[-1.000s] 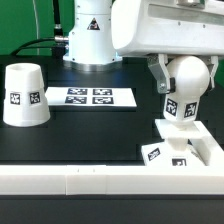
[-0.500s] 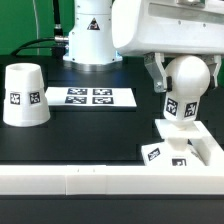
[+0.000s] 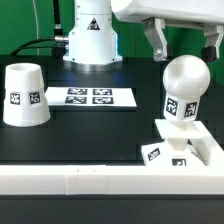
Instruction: Assemble lamp
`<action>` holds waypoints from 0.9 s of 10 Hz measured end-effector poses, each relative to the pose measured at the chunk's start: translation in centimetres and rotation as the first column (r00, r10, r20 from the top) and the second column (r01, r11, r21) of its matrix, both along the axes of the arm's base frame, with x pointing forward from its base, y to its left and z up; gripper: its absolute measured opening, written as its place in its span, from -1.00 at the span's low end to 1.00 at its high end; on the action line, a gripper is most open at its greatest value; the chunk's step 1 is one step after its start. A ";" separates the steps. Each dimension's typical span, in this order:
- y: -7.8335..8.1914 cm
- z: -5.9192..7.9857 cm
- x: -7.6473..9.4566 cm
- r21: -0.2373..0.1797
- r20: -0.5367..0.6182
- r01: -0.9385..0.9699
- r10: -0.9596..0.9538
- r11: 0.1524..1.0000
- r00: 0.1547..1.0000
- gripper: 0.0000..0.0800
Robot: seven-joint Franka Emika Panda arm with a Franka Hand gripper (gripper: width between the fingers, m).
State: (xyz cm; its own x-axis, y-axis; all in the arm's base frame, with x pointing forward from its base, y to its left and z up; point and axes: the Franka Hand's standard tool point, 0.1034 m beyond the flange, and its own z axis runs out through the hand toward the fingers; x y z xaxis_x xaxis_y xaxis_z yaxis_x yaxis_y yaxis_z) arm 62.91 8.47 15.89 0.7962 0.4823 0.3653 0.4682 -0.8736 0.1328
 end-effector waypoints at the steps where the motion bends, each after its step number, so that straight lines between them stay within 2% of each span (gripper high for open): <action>1: 0.0 -0.1 0.0 0.000 -0.001 0.000 0.000 1.000 1.000 0.75; 2: 0.0 -0.2 -0.1 0.000 -0.003 0.000 0.000 1.000 1.000 0.75; 3: 0.3 -1.0 -0.7 -0.006 -0.085 0.011 -0.012 1.000 0.996 0.75; 7: 0.8 -2.2 -1.0 -0.054 -0.331 0.003 -0.020 0.999 0.943 0.75; 8: 0.9 -2.4 -0.8 -0.064 -0.368 -0.004 -0.020 0.998 0.930 0.75; 9: 0.7 -2.5 -0.3 -0.060 -0.346 -0.005 -0.016 0.998 0.938 0.75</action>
Offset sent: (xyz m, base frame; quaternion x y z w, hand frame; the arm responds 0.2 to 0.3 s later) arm 0.0065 -0.0077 -0.0107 0.0003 -0.1899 -0.0104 0.9817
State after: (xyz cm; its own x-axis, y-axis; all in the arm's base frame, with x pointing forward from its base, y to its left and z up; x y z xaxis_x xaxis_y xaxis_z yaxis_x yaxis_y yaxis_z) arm 62.57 9.13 13.39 0.8710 0.4898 0.0382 0.4896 -0.8718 0.0145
